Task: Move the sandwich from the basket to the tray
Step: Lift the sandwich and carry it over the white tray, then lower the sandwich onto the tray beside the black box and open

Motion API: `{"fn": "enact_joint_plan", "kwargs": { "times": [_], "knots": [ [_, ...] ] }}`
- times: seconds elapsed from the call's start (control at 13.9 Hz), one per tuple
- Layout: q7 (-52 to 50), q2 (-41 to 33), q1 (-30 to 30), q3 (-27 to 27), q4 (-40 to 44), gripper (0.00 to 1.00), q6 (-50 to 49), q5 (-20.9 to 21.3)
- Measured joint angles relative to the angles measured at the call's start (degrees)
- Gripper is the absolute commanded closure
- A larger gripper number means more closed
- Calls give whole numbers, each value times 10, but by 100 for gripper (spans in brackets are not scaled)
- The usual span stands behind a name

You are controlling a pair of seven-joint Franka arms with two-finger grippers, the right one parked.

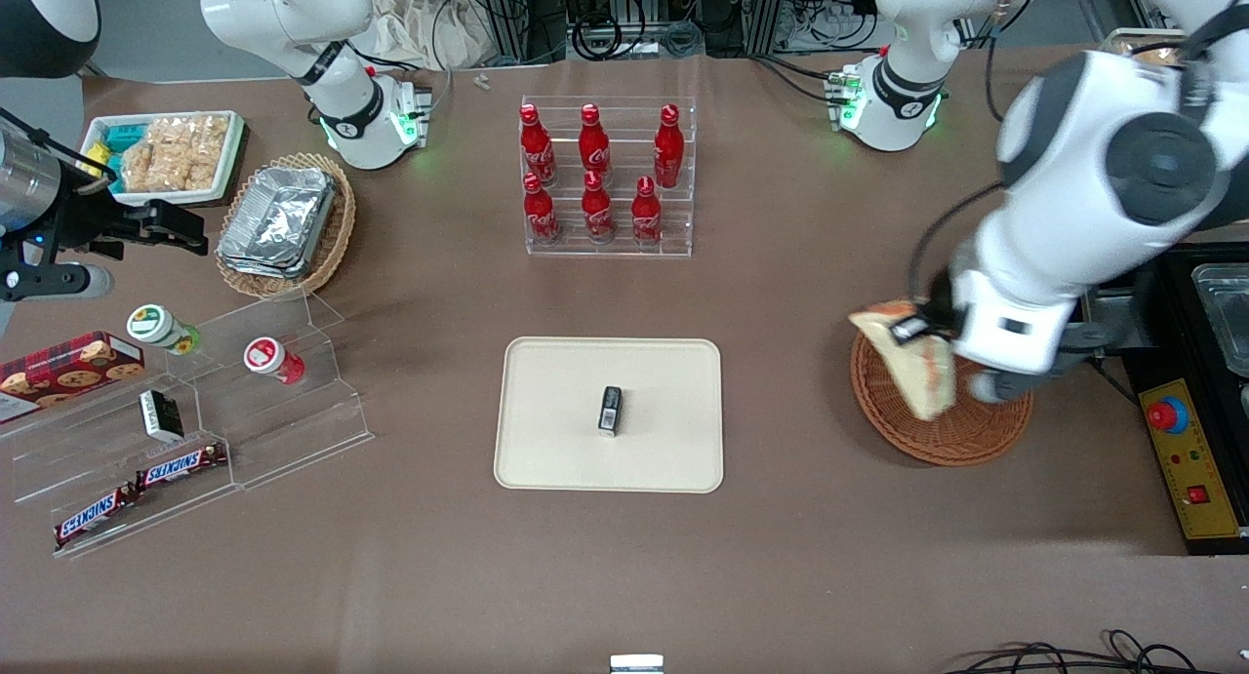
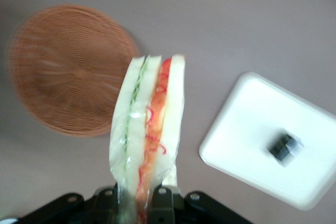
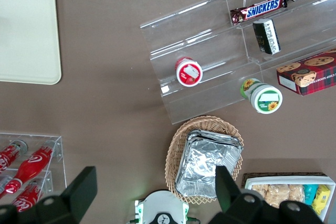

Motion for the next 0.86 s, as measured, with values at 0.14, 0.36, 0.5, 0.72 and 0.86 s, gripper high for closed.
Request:
{"fn": "enact_joint_plan", "kwargs": {
  "times": [0.14,0.36,0.5,0.72,0.86],
  "knots": [
    [12,37,-35,-23,-1,100,55,1],
    [23,124,-104,-24,-2,100,130,49],
    [36,193,-136,-23,1,100,182,97],
    [71,280,-148,-21,31,100,240,128],
    [79,307,-153,-19,48,100,240,161]
  ]
}}
